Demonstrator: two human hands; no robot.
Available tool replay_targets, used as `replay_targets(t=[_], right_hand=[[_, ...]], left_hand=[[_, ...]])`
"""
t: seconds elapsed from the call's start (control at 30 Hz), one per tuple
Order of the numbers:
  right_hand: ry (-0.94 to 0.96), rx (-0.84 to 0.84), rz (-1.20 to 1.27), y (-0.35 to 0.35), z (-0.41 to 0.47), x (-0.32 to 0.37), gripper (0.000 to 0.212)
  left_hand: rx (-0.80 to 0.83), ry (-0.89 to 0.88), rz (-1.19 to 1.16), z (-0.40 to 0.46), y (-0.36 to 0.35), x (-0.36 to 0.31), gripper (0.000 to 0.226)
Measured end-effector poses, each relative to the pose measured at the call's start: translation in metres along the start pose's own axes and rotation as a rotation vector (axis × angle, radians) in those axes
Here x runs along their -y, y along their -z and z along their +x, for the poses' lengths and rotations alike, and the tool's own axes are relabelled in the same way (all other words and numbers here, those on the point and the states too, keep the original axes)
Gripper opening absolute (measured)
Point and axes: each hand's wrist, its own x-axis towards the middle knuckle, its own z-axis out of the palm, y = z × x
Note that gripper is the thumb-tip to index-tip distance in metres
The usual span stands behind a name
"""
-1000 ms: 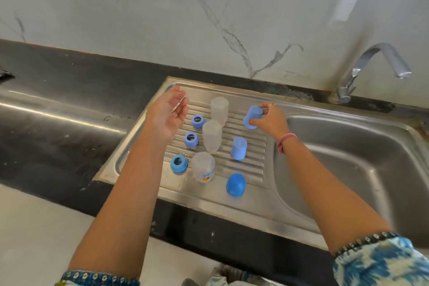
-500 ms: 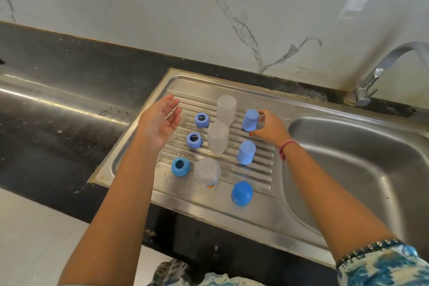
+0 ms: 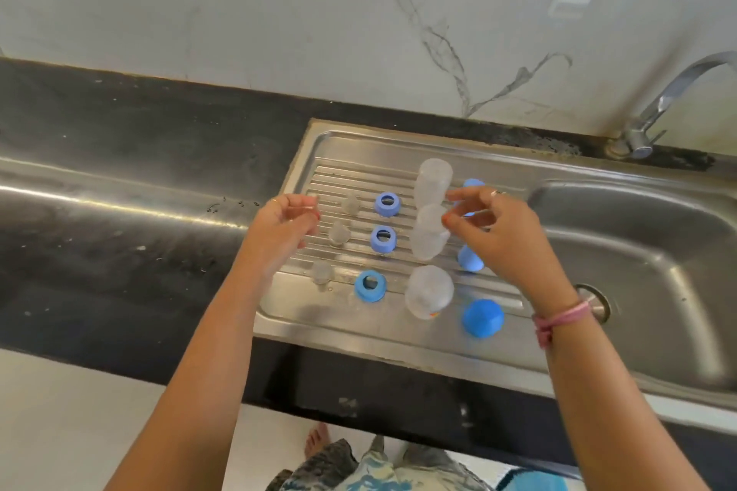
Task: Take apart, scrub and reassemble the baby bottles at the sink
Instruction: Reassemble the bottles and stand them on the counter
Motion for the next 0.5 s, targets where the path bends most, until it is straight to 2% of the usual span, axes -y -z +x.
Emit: replay_targets(t=[0.1, 0.23, 0.37, 0.5], right_hand=[[0.04, 0.137, -0.122, -0.041, -0.009, 0.021, 0.023], [0.073, 0.272, -0.458, -0.093, -0.001, 0.027, 0.033], [0.063, 0.404, -0.794, -0.129, 0.007, 0.021, 0.036], [0.052, 0.422, -0.888, -0.142, 0.011, 0.015, 0.036]], left_hand=[[0.072, -0.034, 0.233, 0.004, 0.021, 0.017, 0.02], [0.206, -0.07, 0.433, 0.01, 0.038, 0.042, 0.033], [0.304, -0.078, 0.52, 0.012, 0.035, 0.063, 0.049], [0.304, -0.12, 0.591, 0.015, 0.027, 0.077, 0.06]])
